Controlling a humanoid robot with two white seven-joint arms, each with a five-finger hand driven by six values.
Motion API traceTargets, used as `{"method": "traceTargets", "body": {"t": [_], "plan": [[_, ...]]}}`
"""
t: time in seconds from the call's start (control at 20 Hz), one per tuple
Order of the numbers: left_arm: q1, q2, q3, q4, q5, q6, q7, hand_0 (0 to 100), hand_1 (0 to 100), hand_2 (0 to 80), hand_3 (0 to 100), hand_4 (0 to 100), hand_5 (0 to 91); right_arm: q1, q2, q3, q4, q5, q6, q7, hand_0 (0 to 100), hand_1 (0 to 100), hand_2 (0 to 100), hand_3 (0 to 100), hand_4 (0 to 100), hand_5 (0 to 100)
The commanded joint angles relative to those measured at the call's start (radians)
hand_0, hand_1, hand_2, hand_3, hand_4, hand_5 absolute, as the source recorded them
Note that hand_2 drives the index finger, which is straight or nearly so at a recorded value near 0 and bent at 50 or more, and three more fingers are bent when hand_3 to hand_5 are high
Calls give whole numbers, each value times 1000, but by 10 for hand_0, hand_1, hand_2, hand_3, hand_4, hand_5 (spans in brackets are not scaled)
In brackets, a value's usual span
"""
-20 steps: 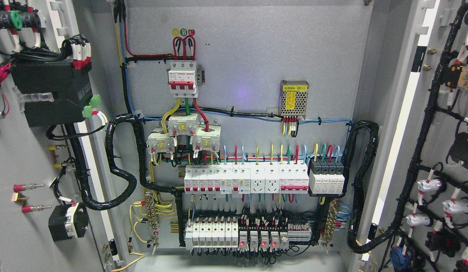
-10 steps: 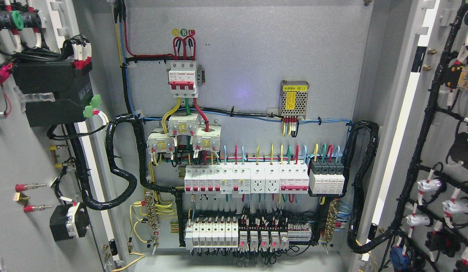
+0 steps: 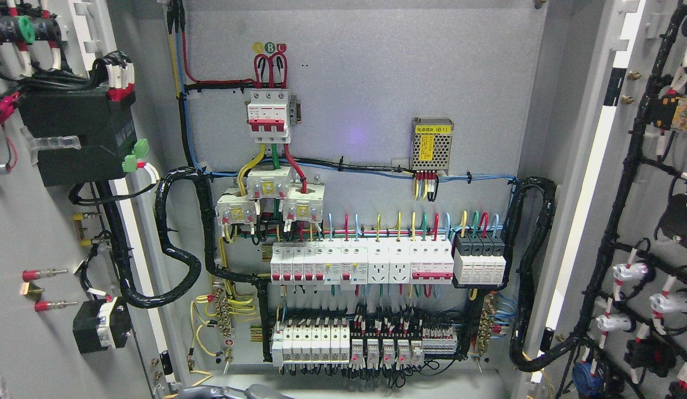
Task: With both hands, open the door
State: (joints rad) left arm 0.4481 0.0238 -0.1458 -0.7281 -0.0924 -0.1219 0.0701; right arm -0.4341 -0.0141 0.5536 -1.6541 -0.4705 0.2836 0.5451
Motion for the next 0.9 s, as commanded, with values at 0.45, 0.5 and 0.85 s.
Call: {"method": "traceTargets", "body": {"t": [0.45,0.5,0.85], "plan": [[280,309,-189,-1014,29,-62,2,0,0,0,0,0,0,271,-113,-199,-306,21,-86,-151,0,0,0,0,0,0],[293,327,-190,-1036,29,-65,3,0,0,0,0,0,0,282,-128,-204,-317,21,-99,-151,0,0,0,0,0,0],[311,350,-218,-1175,29,-68,4,0,0,0,0,0,0,362,-205,-286,-406,16,-153,-149,0,0,0,0,0,0]]}}
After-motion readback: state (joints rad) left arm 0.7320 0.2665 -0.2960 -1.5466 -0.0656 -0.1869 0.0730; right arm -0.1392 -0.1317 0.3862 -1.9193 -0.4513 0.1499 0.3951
